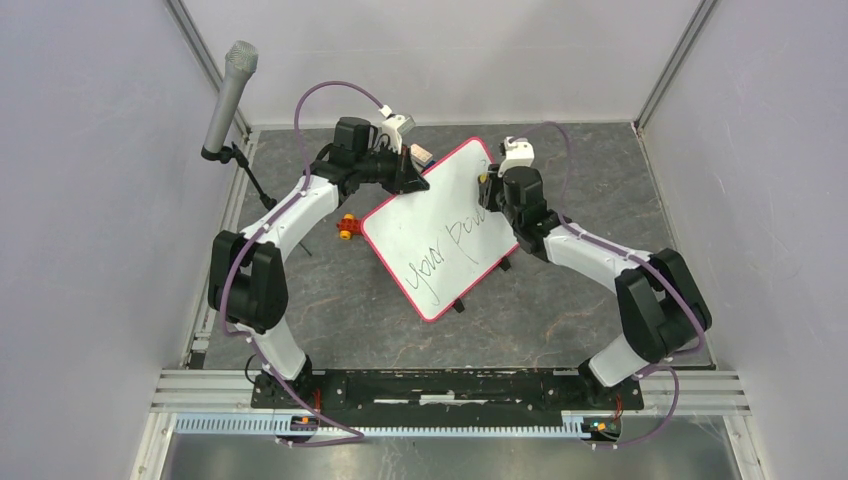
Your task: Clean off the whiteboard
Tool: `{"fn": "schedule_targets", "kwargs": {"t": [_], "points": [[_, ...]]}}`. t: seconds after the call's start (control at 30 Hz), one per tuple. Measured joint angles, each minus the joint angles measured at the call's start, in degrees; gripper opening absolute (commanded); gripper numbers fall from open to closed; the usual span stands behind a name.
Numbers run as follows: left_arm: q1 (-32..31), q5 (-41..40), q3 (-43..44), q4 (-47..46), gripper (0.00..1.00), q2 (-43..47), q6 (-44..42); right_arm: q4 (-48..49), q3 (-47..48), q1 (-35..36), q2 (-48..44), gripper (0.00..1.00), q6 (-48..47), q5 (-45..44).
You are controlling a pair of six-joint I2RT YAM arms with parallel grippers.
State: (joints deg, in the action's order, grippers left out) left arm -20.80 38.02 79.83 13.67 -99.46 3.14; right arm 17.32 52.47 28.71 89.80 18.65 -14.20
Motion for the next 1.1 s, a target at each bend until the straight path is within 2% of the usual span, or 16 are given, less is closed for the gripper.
{"fn": "schedule_targets", "kwargs": {"t": [0.27,0.43,0.53,0.8,0.97,1.1], "points": [[-0.28,-0.31,0.04,-0.26,0.02,0.0,-0.13,-2.43,13.38,0.46,5.75,0.27,0.02,0.74],[-0.35,-0.63,0.04,-0.39,0.02,-0.02,-0.15,-1.88,15.8,-1.92,7.78,0.27,0.66,1.86],[-0.42,-0.85,0.07,-0.42,0.02,-0.02,-0.17,0.5,13.57,-3.43,7.76,0.27,1.53,2.54],[-0.61,-1.92,0.11,-0.35,0.02,-0.04,-0.17,8.09,-2.6,-5.73,3.1,0.27,3.48,2.12],[-0.66,-1.75,0.15,-0.35,0.02,-0.02,-0.22,8.02,-8.68,-5.18,-0.96,0.27,4.13,2.12],[-0.74,-1.64,0.26,-0.31,0.02,0.0,-0.81,5.29,-9.31,-2.49,-2.97,0.27,4.11,1.44]]}}
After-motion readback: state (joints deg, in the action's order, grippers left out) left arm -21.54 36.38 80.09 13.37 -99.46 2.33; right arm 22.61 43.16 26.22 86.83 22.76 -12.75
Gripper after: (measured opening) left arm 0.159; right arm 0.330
